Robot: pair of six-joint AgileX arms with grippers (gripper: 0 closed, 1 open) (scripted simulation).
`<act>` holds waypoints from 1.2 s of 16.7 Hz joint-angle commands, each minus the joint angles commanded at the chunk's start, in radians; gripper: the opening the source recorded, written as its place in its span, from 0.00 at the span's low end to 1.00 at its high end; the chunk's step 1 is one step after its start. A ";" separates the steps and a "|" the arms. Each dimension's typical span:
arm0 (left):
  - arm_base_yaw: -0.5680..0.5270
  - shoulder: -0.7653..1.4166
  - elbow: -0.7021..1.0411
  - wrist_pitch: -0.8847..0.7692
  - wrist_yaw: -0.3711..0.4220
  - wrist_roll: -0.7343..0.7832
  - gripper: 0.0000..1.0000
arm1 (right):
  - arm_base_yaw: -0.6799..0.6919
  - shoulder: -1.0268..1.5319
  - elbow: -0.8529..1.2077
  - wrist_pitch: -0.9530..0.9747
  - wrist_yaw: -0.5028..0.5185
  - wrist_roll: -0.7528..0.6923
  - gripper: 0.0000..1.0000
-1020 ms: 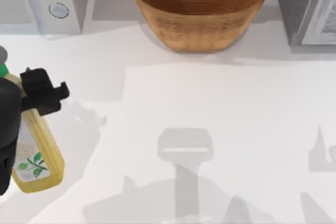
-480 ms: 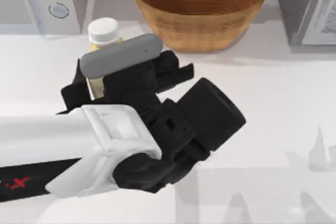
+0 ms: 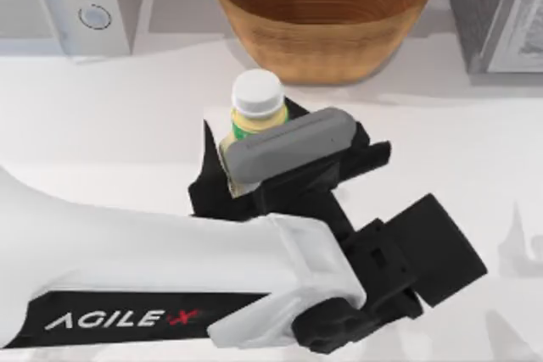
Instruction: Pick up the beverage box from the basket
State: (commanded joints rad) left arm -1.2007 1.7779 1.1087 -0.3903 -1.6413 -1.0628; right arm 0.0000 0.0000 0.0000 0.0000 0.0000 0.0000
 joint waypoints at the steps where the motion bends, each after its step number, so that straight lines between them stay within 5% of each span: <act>1: 0.000 0.000 0.000 0.000 0.000 0.000 0.00 | 0.000 0.000 0.000 0.000 0.000 0.000 1.00; 3: 0.008 0.016 -0.024 0.078 0.058 0.005 0.00 | 0.000 0.000 0.000 0.000 0.000 0.000 1.00; 8: 0.009 0.062 0.006 -0.030 0.045 -0.104 0.00 | 0.000 0.000 0.000 0.000 0.000 0.000 1.00; 20: 0.077 0.321 0.230 -0.929 -0.023 -1.039 0.00 | 0.000 0.000 0.000 0.000 0.000 0.000 1.00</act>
State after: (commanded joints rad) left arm -1.1238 2.0990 1.3384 -1.3193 -1.6644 -2.1022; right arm 0.0000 0.0000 0.0000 0.0000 0.0000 0.0000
